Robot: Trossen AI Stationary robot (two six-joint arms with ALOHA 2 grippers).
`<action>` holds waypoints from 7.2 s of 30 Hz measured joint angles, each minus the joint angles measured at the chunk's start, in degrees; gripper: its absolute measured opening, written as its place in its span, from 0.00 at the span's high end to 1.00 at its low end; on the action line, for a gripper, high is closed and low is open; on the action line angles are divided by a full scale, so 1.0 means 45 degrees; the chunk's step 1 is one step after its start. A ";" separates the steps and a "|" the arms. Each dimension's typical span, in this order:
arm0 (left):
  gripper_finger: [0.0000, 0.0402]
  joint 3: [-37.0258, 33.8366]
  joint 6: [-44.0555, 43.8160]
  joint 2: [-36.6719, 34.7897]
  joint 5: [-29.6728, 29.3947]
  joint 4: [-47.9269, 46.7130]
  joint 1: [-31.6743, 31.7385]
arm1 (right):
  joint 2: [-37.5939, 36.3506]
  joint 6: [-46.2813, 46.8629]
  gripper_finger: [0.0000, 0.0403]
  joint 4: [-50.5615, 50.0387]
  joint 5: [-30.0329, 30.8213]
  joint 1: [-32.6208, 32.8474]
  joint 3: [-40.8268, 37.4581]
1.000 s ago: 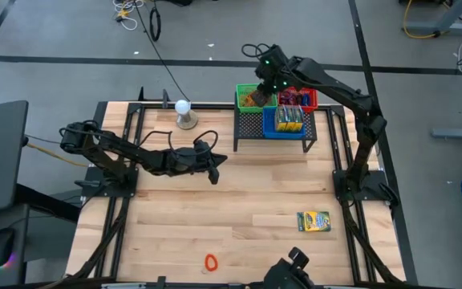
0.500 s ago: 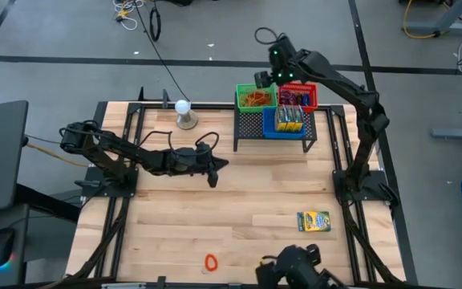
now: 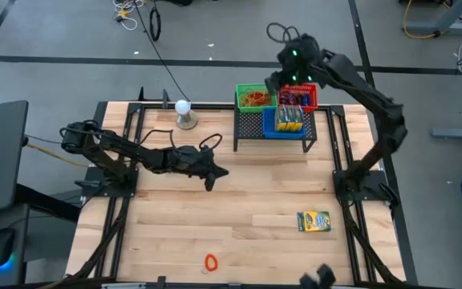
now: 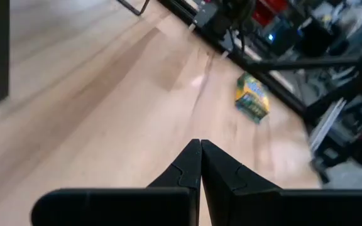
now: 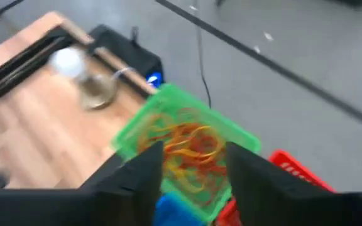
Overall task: Pick & Place Office Desk Supplies
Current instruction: Put the orange spiral keychain into the red bin
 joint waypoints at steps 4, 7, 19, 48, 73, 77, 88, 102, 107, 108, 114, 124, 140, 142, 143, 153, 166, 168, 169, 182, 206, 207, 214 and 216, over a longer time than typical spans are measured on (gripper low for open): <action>0.98 0.0000 0.1641 0.0010 -0.0150 0.0125 -0.0403 | -0.1170 -0.0724 0.74 0.0196 0.0729 0.1460 -0.0633; 0.99 0.0000 0.1569 0.0010 0.1055 0.0040 -0.0547 | -0.2425 -0.0678 0.91 0.2028 0.0983 0.2378 -0.2638; 0.98 0.1976 -0.0211 0.0010 -0.1386 -0.7636 -0.3976 | -0.8143 -0.0657 0.99 0.7574 0.0898 0.5145 -1.0180; 0.74 0.9766 -0.6041 0.6421 0.1360 -1.2256 -0.7517 | -1.2422 -0.2623 0.96 0.7415 -0.0330 0.6332 -1.3576; 0.70 1.1911 -0.6041 0.7834 0.0339 -1.5746 -0.7731 | -1.2432 -0.2325 0.96 0.7010 -0.1377 0.6329 -1.3576; 0.63 1.1943 -0.6428 0.8175 0.0368 -1.5734 -0.7786 | -1.2432 -0.2260 0.96 0.6940 -0.1375 0.6332 -1.3576; 0.92 1.1949 -0.7329 0.8220 0.0262 -1.6119 -0.7772 | -1.2432 -0.2264 0.96 0.6942 -0.1370 0.6332 -1.3576; 0.98 0.8008 -0.6201 0.4940 -0.3641 -1.3604 -0.5756 | -1.2412 -0.1446 0.96 0.6933 -0.0701 0.6331 -1.3576; 0.98 0.4297 -0.4144 0.3886 -0.3872 -0.7033 -0.3977 | -1.1999 -0.0037 0.97 0.6879 -0.0094 0.6329 -1.3566; 0.98 0.3748 -0.3722 0.3818 -0.3806 -0.5955 -0.3599 | -1.1790 0.0487 0.98 0.6811 0.0022 0.6332 -1.3566; 0.98 0.2022 -0.1791 0.3789 -0.3241 -0.0815 -0.1948 | -1.0006 0.4264 0.98 0.6249 0.0199 0.6983 -1.3566; 0.98 0.1690 -0.1092 0.3779 -0.0975 0.2284 -0.0871 | -0.7135 1.1143 0.97 1.1001 0.2042 1.0550 -1.5910; 0.97 0.1700 -0.4136 0.3774 -0.1646 0.2722 -0.0926 | -0.3735 1.1723 0.64 1.6098 0.2391 1.0861 -1.6514; 0.97 0.1700 -0.4135 0.3774 -0.1696 0.3043 -0.0956 | -0.3624 1.1641 0.64 1.6054 0.2395 1.0729 -1.6514; 0.97 0.1702 -0.4111 0.3774 -0.1707 0.3254 -0.0986 | -0.3547 1.1579 0.64 1.6155 0.2403 1.0653 -1.6514; 0.97 0.1714 -0.4317 0.3774 -0.2501 0.3343 -0.1258 | -0.3500 1.0445 0.79 1.6836 0.2494 1.0290 -1.6514; 0.84 0.2035 -0.3789 0.3774 -0.2897 0.4071 -0.0964 | -0.4112 0.9109 0.99 1.6869 0.2098 1.0232 -1.6519; 0.84 0.2040 -0.3554 0.3774 -0.2665 0.4292 -0.0885 | -0.4279 0.9004 0.99 1.6818 0.2221 1.0196 -1.6519; 0.85 0.2040 -0.3549 0.3774 -0.2632 0.4316 -0.0825 | -0.4400 0.9017 0.98 1.6673 0.2215 1.0157 -1.6519; 0.99 0.2040 -0.3421 0.3774 -0.2751 0.4405 -0.0726 | -0.4330 1.0100 0.66 1.6259 0.1247 0.9433 -1.6519; 0.88 0.2040 -0.2768 0.3774 -0.2656 0.4672 -0.0558 | -0.3753 0.8383 0.93 1.6508 0.0325 0.8469 -1.6509; 0.86 0.2040 -0.2649 0.3774 -0.2653 0.4672 -0.0559 | -0.3910 0.8180 0.95 1.6367 0.0469 0.8469 -1.6511; 0.73 0.1855 -0.1188 0.2560 -0.2497 0.4321 -0.0514 | -0.5742 0.7227 0.93 1.5325 0.0634 0.8469 -1.6514; 0.72 0.1677 -0.0378 0.1914 -0.2575 0.4162 -0.0453 | -0.6515 0.6829 0.93 1.4693 0.0877 0.8479 -1.6510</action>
